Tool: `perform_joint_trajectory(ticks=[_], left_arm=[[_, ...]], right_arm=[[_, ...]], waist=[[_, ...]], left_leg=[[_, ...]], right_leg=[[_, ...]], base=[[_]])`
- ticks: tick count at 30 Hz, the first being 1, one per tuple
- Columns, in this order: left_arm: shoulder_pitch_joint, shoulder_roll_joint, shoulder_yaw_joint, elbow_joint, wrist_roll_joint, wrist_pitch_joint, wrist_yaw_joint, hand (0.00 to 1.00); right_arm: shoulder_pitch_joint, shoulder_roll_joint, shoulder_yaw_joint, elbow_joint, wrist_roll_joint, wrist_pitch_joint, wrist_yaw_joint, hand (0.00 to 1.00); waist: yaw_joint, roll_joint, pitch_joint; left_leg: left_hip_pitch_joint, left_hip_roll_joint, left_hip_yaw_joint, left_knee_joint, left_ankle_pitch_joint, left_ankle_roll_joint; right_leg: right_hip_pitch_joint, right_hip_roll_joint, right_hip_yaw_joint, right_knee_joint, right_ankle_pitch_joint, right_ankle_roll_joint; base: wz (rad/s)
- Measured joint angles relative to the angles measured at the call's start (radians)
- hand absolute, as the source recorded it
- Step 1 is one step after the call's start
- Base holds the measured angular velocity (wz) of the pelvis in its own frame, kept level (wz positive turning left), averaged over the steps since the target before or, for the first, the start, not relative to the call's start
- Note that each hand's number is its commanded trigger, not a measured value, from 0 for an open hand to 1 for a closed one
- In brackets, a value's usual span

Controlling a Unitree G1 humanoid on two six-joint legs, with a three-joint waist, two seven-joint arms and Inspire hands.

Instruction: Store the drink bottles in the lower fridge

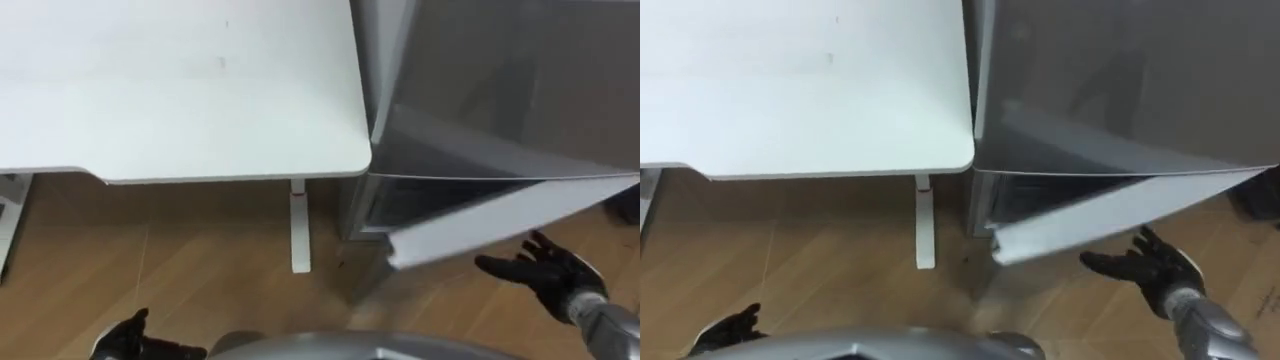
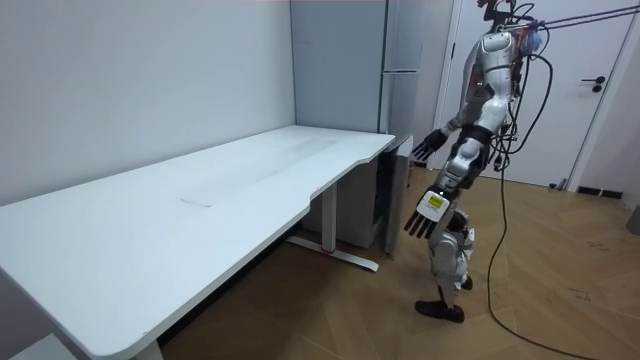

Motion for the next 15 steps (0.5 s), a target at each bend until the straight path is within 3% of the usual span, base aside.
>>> perform_joint_trajectory(ticks=[3, 5, 9, 13, 15], left_arm=[[-0.031, -0.001, -0.051, 0.001, -0.029, -0.004, 0.013, 0.00], [-0.038, -0.012, -0.058, 0.006, -0.029, -0.004, 0.024, 0.00], [-0.026, -0.041, -0.057, 0.005, -0.066, -0.003, 0.048, 0.00], [-0.015, -0.047, -0.055, 0.003, -0.126, -0.003, 0.080, 0.00], [-0.006, -0.048, -0.053, 0.000, -0.152, -0.003, 0.105, 0.00]], right_arm=[[-0.034, 0.050, 0.185, -0.078, -0.011, -0.001, 0.087, 0.00], [-0.053, 0.076, 0.237, -0.079, -0.044, 0.011, 0.125, 0.00], [-0.054, 0.089, 0.264, -0.082, -0.110, 0.029, 0.158, 0.00], [-0.054, 0.092, 0.264, -0.076, -0.119, 0.032, 0.161, 0.00], [-0.051, 0.097, 0.264, -0.055, -0.121, 0.032, 0.153, 0.00]], waist=[[0.026, 0.002, -0.0002], [0.045, 0.004, -0.0013], [0.048, 0.008, -0.0001], [0.049, 0.000, 0.0003], [0.050, -0.006, 0.0060]], left_leg=[[-0.002, -0.002, -0.008, 0.001, 0.000, -0.001], [0.000, -0.013, -0.022, -0.001, 0.000, 0.000], [0.006, -0.045, -0.045, -0.019, 0.007, 0.012], [0.010, -0.061, -0.060, -0.036, 0.012, 0.020], [0.020, -0.065, -0.060, -0.044, 0.012, 0.021]], right_leg=[[0.015, -0.002, -0.025, -0.016, 0.001, 0.000], [0.026, -0.010, -0.040, -0.019, -0.003, 0.006], [0.054, -0.033, -0.079, -0.032, -0.009, 0.028], [0.061, -0.044, -0.093, -0.033, -0.014, 0.036], [0.072, -0.047, -0.094, -0.034, -0.013, 0.039]], base=[[0.18], [0.35], [0.33], [0.18], [0.00]])
